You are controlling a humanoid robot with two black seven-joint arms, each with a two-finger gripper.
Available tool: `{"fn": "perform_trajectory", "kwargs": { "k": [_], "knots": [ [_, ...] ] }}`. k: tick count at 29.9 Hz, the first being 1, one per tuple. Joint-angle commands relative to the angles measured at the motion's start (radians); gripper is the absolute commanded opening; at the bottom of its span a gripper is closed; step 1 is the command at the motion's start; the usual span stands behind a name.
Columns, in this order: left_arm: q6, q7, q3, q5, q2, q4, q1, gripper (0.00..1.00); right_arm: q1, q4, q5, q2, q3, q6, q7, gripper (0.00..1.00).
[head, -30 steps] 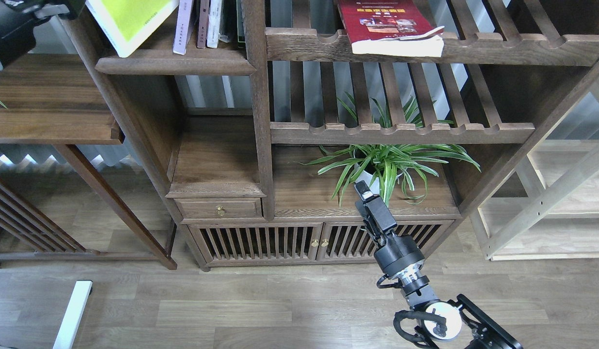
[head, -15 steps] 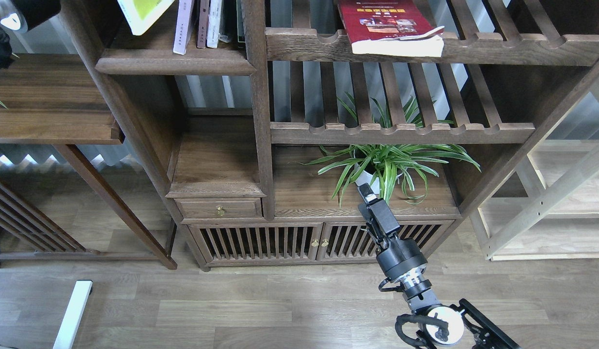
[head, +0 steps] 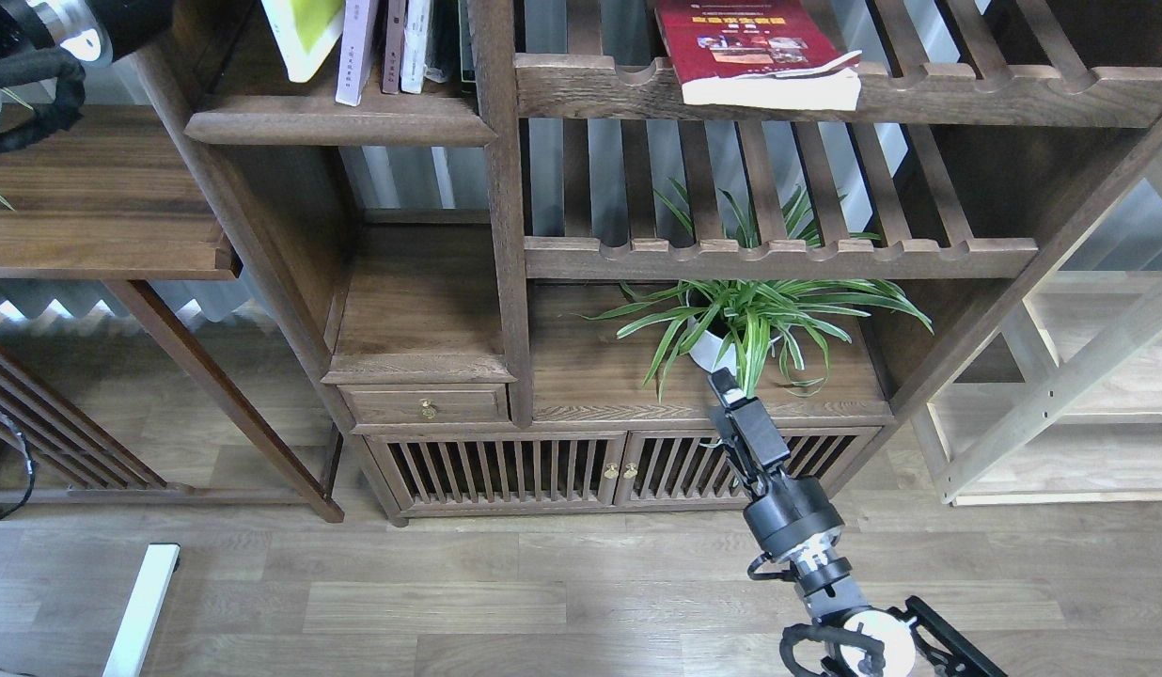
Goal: Organize books on shelf
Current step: 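Push the yellow book onto the upper shelf with the left gripper, then withdraw the left gripper down and away from the upper shelf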
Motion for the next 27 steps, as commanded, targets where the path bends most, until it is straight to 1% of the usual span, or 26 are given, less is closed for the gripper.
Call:
{"fn": "perform_trajectory", "kwargs": {
  "k": [1,4,11,16,18,21,23,27],
  "knots": [
    [-0.002,0.0,0.033,0.002,-0.001,0.043,-0.018,0.01,-0.022,0.003,0.0,-0.007,0.013,0.0,-0.001,0.99],
    [-0.003,0.0,0.069,0.002,-0.004,0.075,-0.036,0.02,-0.037,0.003,0.0,-0.011,0.014,0.0,-0.001,0.99],
    [-0.002,0.0,0.081,0.002,-0.023,0.08,-0.033,0.04,-0.054,0.003,0.0,-0.011,0.014,0.0,0.001,0.99],
    [0.0,0.0,0.086,0.002,-0.026,0.08,-0.033,0.21,-0.056,0.003,0.002,-0.009,0.014,0.0,0.002,0.99],
    [0.0,0.0,0.087,0.002,-0.026,0.078,-0.035,0.31,-0.054,0.003,0.002,-0.007,0.014,0.0,0.002,0.99],
    [-0.002,0.0,0.087,0.002,-0.026,0.078,-0.036,0.34,-0.051,0.001,0.002,-0.004,0.014,0.0,0.002,0.99],
    [-0.002,0.0,0.087,0.002,-0.026,0.077,-0.036,0.44,-0.048,0.0,0.002,-0.004,0.014,0.0,0.002,0.99],
    [-0.002,0.0,0.087,0.002,-0.03,0.078,-0.046,0.53,-0.044,-0.002,0.002,-0.004,0.014,0.0,0.001,0.99]
  ]
}}
